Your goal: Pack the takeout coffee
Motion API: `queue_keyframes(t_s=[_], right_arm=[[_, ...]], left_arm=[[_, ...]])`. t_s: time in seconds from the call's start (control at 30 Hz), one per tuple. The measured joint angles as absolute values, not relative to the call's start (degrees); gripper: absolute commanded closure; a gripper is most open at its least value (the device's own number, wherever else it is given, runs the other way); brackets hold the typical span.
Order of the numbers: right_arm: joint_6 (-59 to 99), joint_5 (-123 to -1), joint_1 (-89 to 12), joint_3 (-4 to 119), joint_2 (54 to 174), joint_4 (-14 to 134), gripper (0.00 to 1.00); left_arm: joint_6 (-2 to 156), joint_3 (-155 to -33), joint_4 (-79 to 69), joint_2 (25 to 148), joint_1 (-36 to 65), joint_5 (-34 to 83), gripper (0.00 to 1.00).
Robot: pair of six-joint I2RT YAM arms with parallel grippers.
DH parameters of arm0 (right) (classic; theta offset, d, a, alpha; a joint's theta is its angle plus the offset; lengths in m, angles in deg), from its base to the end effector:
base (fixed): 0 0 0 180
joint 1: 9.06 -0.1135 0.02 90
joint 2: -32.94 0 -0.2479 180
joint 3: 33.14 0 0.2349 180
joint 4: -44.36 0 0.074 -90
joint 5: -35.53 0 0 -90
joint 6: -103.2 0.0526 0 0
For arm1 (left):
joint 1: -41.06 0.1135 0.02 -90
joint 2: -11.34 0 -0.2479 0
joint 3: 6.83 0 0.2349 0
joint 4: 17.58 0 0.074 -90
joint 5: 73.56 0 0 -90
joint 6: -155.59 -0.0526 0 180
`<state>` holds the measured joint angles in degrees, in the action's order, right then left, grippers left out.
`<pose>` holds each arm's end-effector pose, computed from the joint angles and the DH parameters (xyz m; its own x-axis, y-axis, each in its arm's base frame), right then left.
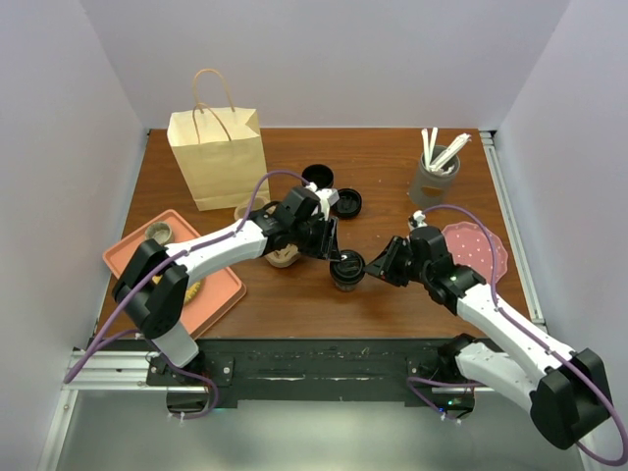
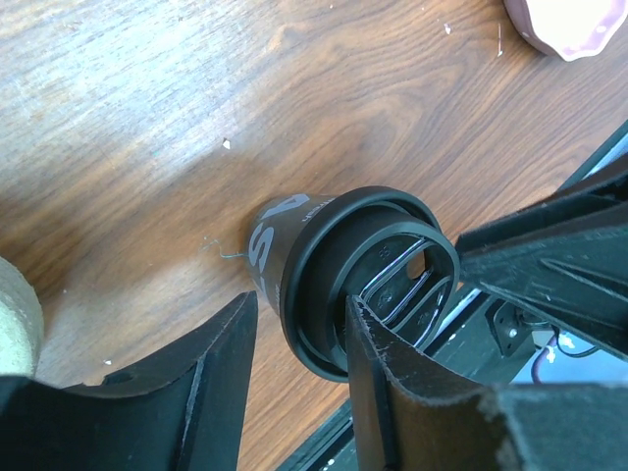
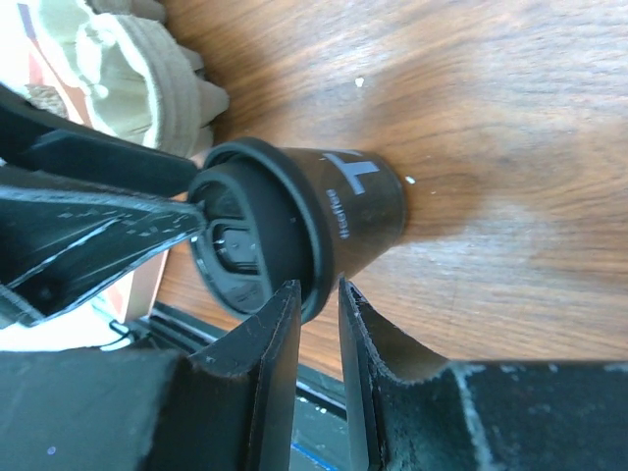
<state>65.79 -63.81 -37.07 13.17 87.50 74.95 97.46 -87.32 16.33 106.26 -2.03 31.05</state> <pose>0.1786 0.1047 0.2028 -0.7931 0.4659 -0.3923 0.0905 0.7271 0.6805 0.2478 -0.2500 0.2086 -0.8770 0.1208 -0.4650 0.3773 0.7723 -0.5110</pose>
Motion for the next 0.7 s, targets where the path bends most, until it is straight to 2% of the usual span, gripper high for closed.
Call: queue_keyframes(t_s=[0.7], right_arm=[[68.6,-67.2,-37.7,8.7,83.2,74.0,0.75]], left_arm=[[99.1,-85.5,14.5,105.3,-2.1,31.2,0.59]])
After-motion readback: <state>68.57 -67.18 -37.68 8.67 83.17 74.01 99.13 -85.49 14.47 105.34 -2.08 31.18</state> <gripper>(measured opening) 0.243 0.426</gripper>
